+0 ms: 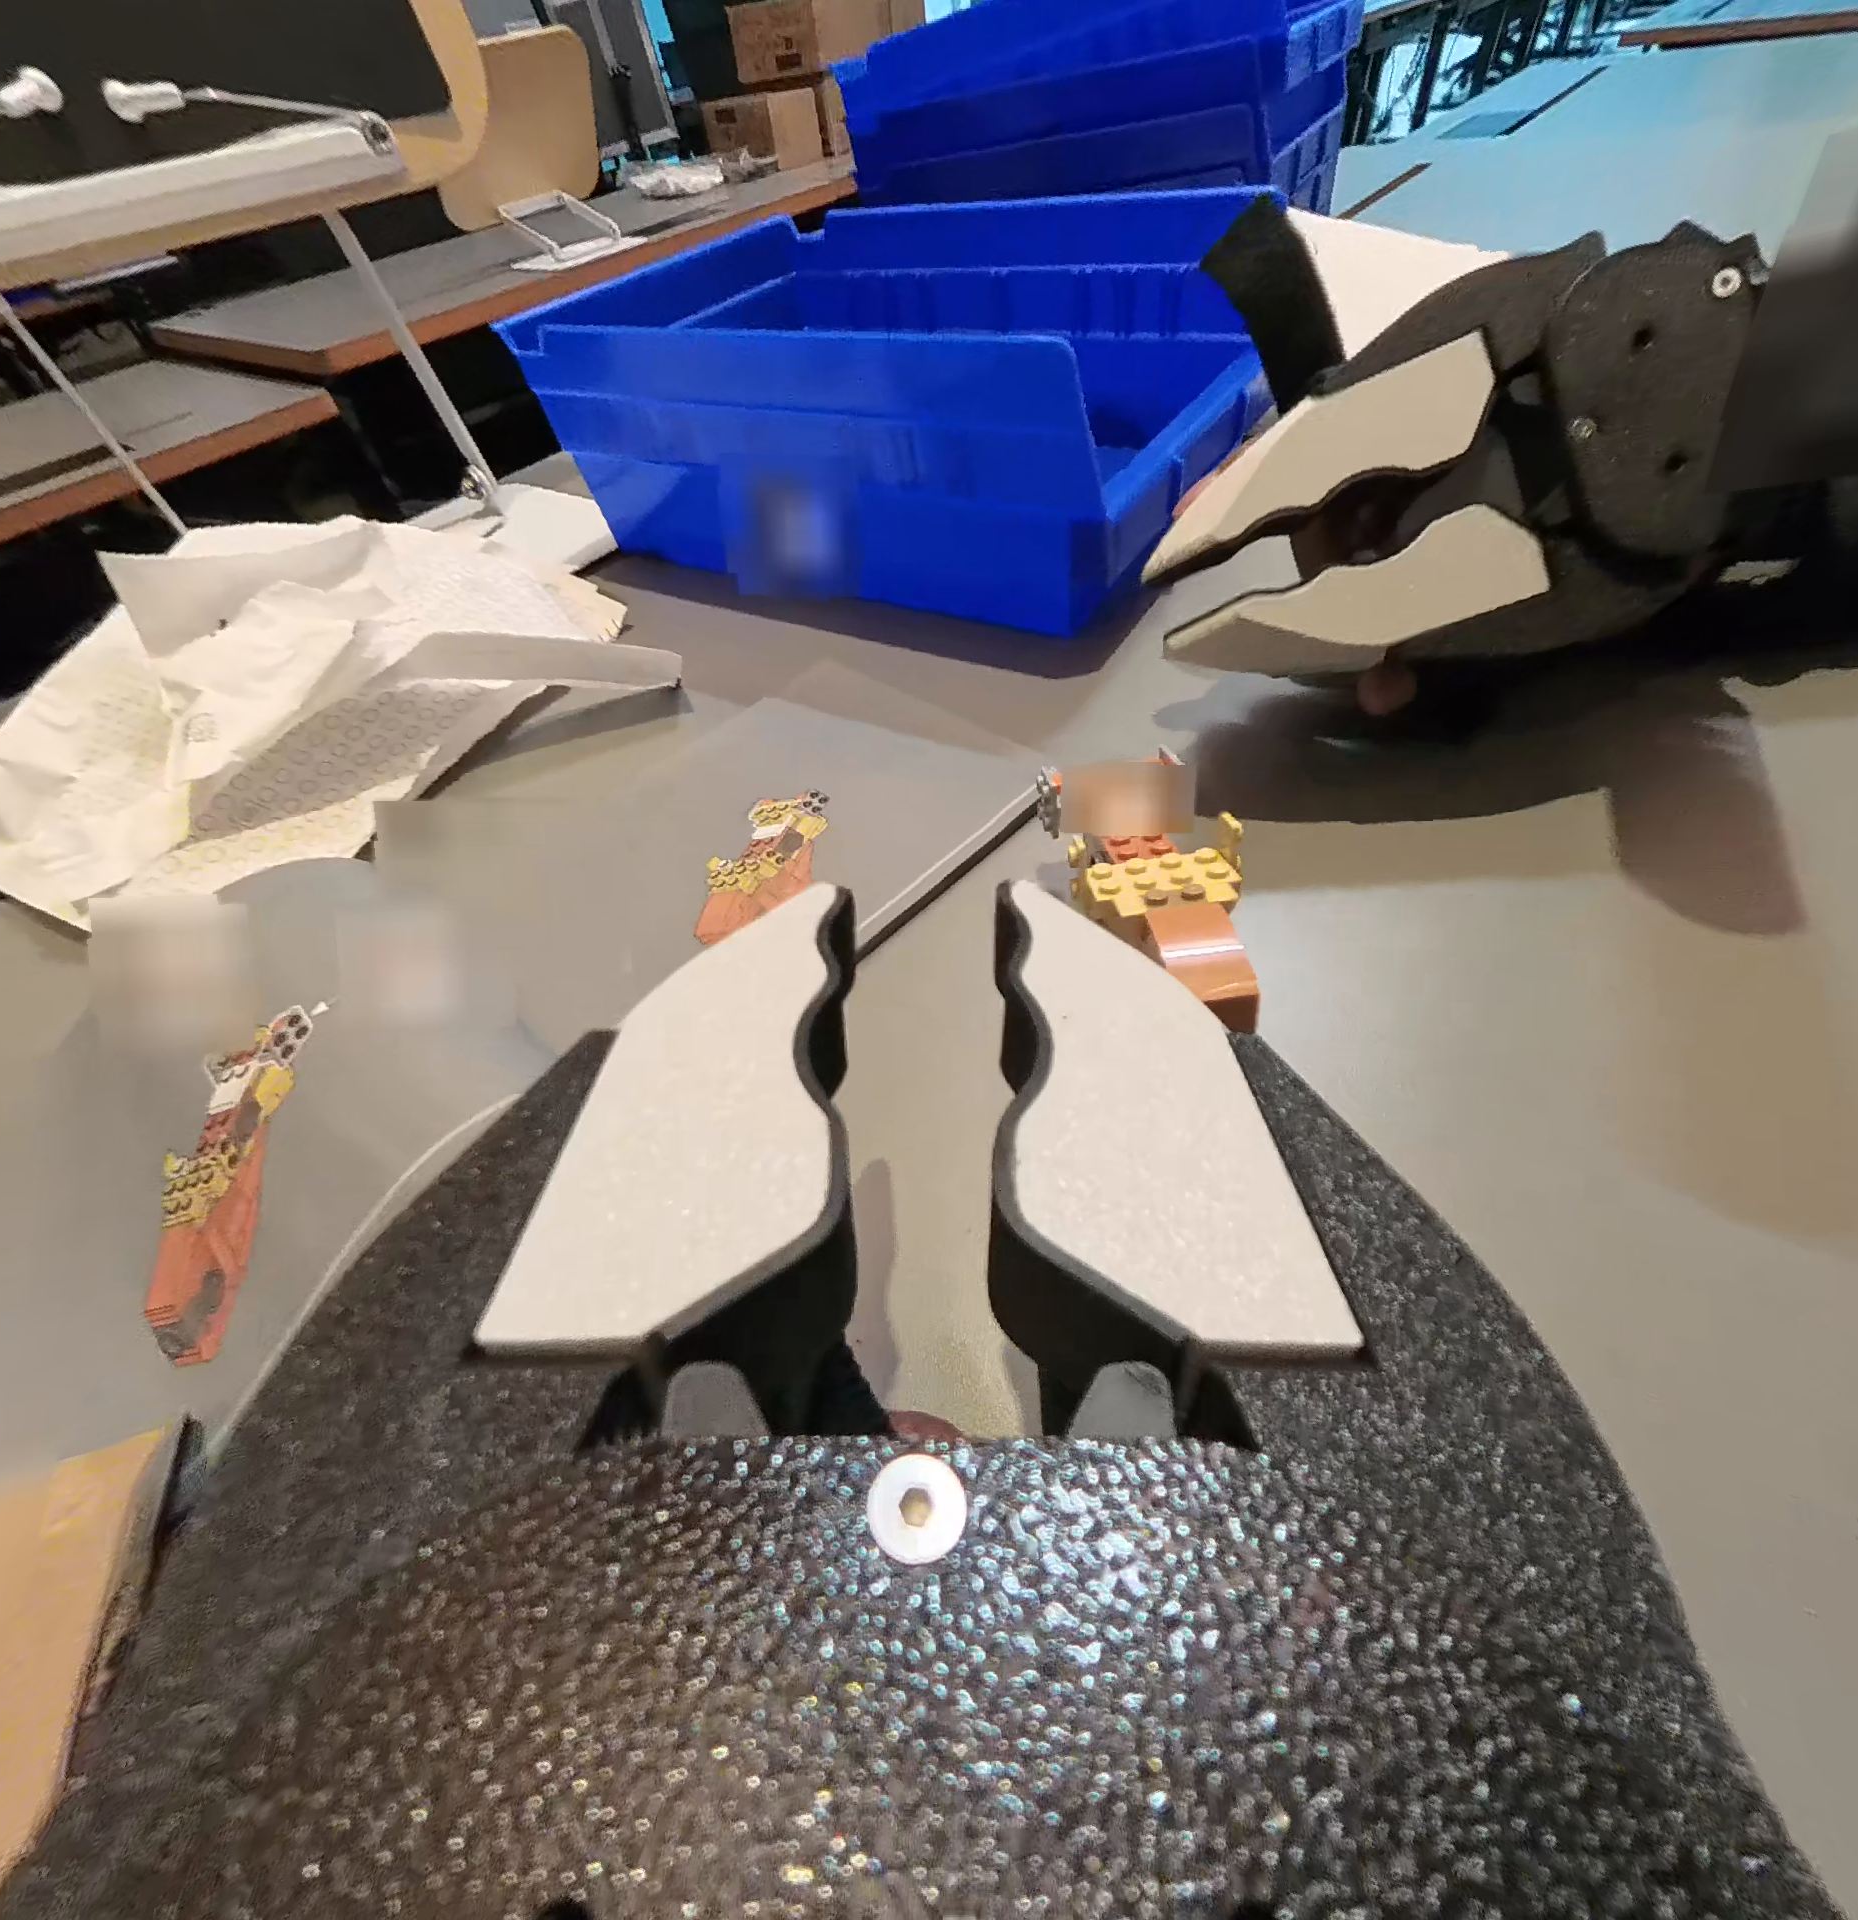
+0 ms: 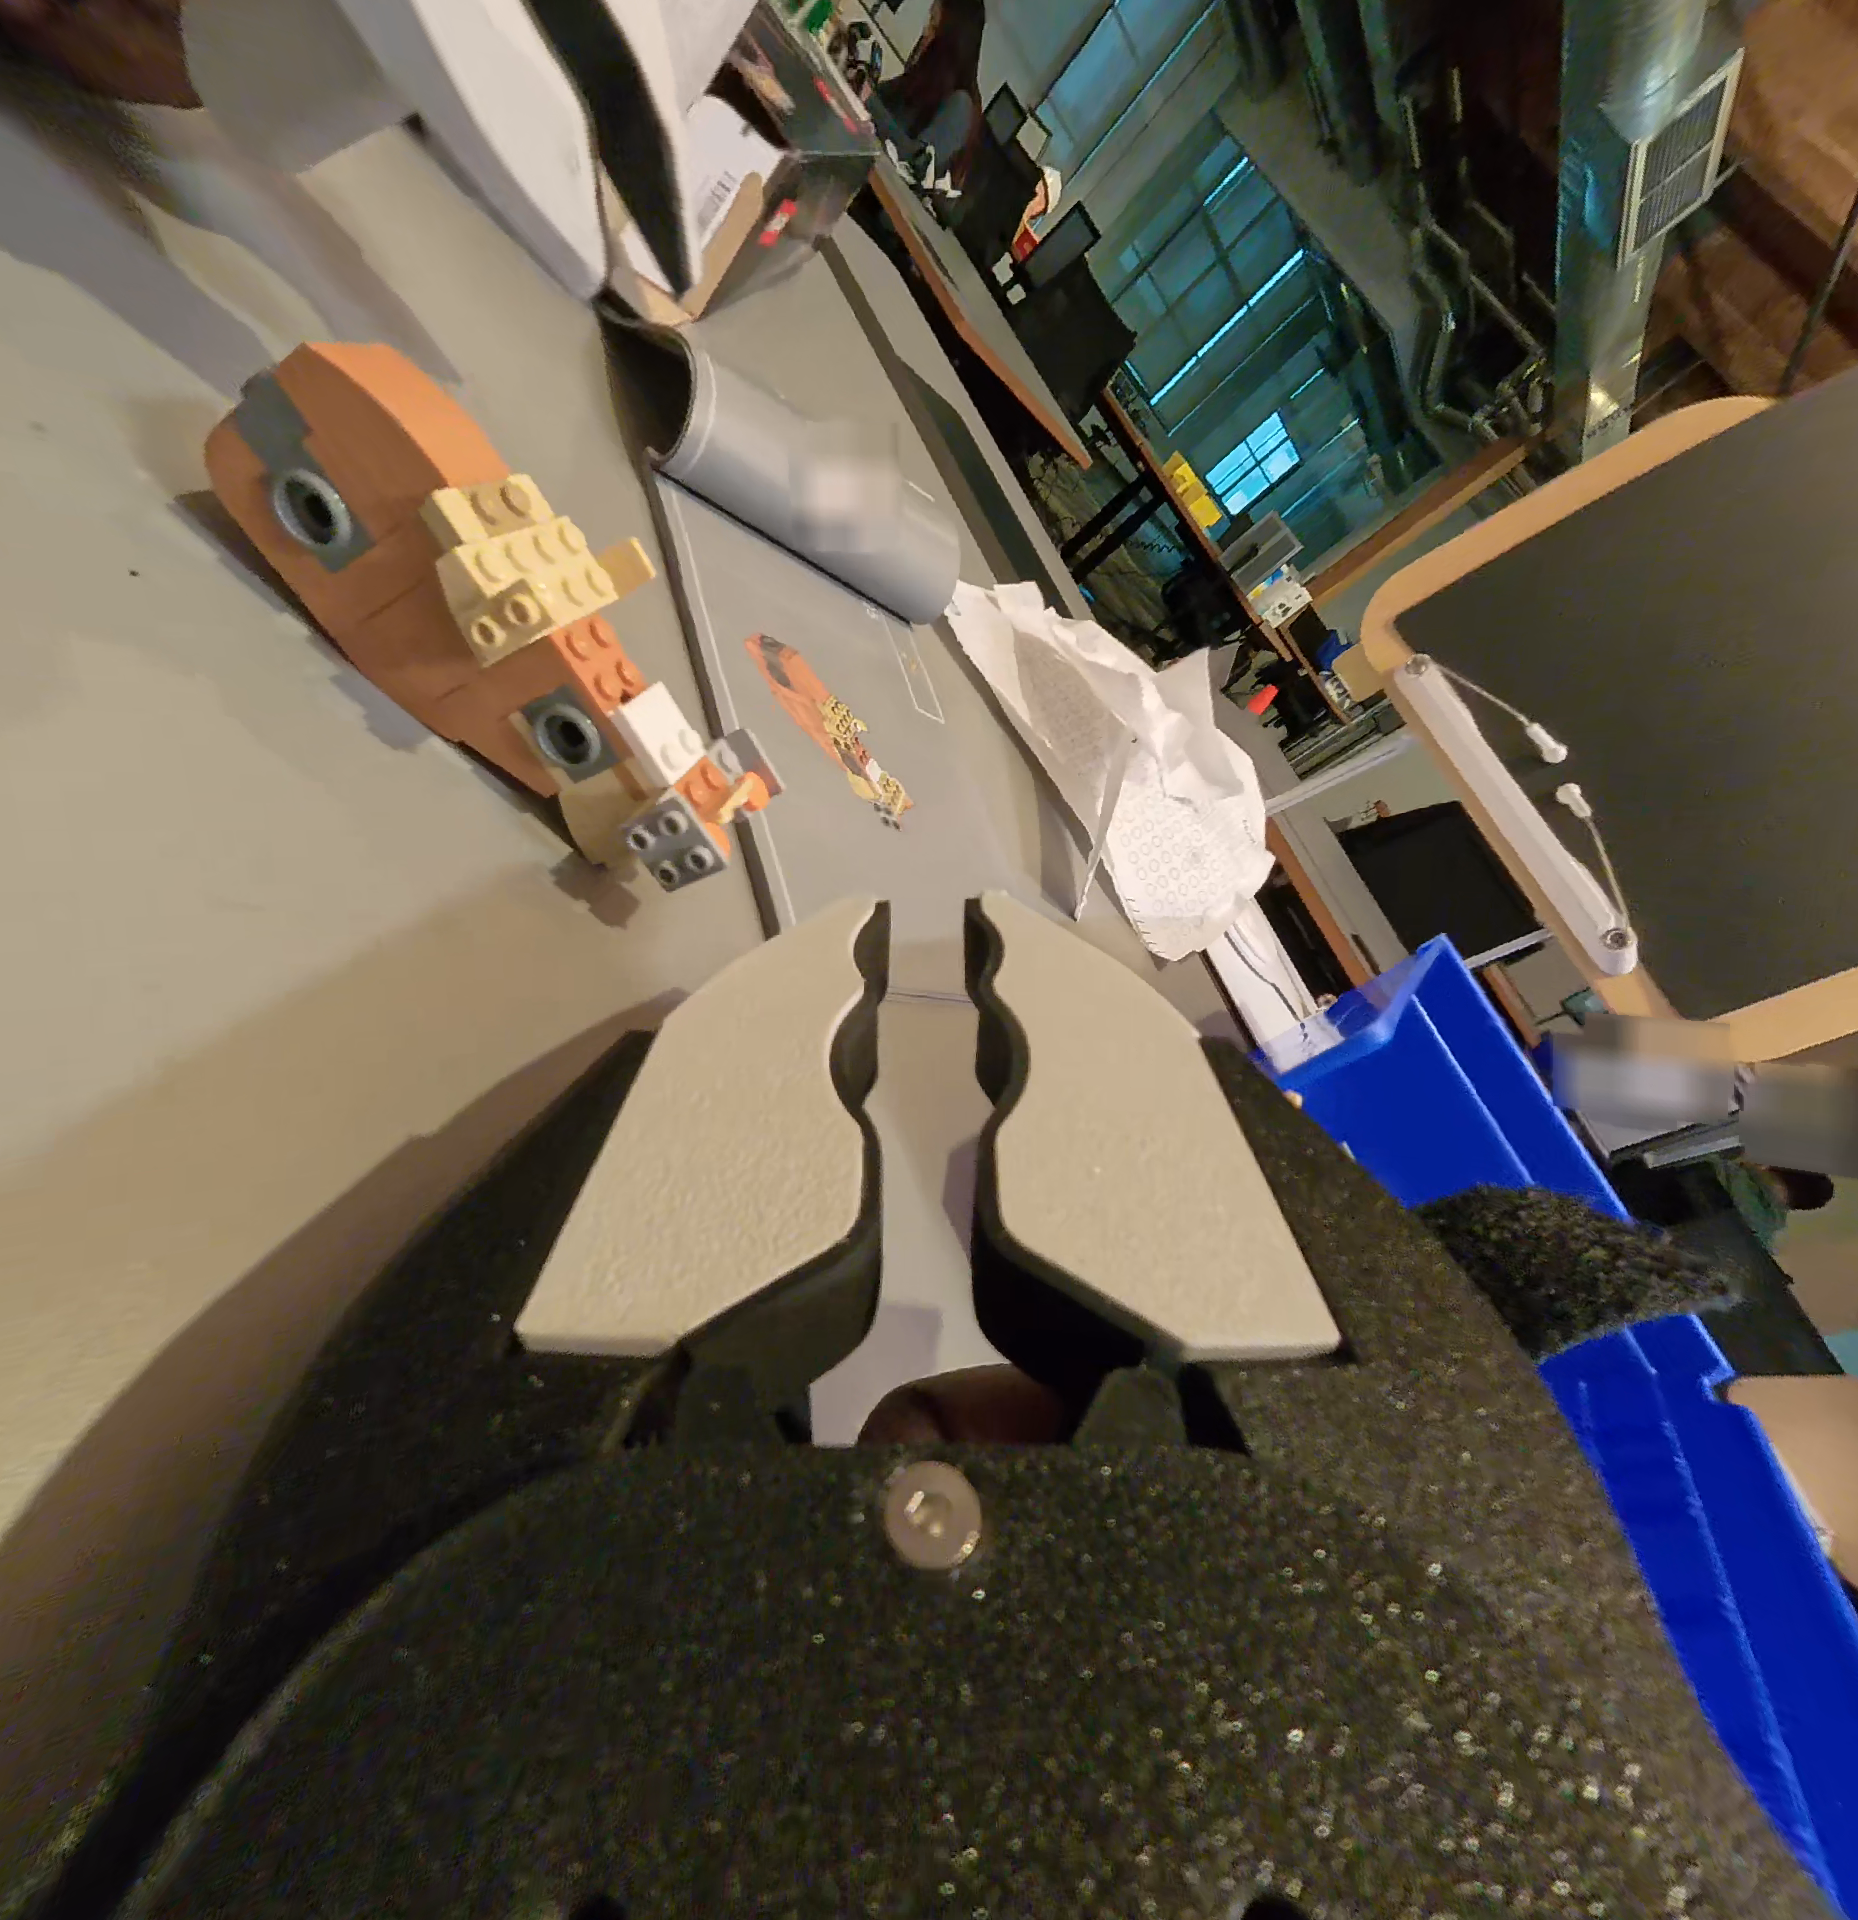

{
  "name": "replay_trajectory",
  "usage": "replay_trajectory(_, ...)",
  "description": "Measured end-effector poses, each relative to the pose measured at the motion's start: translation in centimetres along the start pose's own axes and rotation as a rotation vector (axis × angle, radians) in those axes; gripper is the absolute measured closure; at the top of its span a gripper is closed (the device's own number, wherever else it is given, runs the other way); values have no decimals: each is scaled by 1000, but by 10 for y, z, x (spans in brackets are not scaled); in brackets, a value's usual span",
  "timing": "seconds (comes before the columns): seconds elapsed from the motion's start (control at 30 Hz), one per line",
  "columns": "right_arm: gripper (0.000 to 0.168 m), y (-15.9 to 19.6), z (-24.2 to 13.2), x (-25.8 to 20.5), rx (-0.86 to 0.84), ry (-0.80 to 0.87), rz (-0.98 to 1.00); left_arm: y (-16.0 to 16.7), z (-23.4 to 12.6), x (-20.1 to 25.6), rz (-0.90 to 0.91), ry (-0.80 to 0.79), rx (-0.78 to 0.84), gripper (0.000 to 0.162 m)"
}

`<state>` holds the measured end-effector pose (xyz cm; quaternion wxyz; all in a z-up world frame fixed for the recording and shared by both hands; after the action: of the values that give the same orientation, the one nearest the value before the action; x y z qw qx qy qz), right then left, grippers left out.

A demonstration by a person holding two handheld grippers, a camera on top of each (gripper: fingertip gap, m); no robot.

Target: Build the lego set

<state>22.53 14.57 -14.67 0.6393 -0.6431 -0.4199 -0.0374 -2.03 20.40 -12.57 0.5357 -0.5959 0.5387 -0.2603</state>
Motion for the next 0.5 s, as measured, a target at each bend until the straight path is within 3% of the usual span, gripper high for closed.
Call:
replay_trajectory(0.23, 155, 0, -1, 6, 6, 11, 44, 3, 11, 3, 9, 81, -93, 137)
replay_trajectory(0.5, 155, -7, -21, 2, 22, 13, 24, 1, 11, 4, 35, 95, -70, 137)
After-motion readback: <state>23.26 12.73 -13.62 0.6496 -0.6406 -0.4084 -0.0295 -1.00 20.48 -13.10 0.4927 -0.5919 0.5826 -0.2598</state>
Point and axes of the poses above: each gripper's, where its closed fingertips meet, z out along the fingers, y out of its underside, x = y × z across the jaws, the point moved 9 cm from there along -z, back along the fingers, and after that the axes turned 9 degrees about z, right-handed, at the moved point
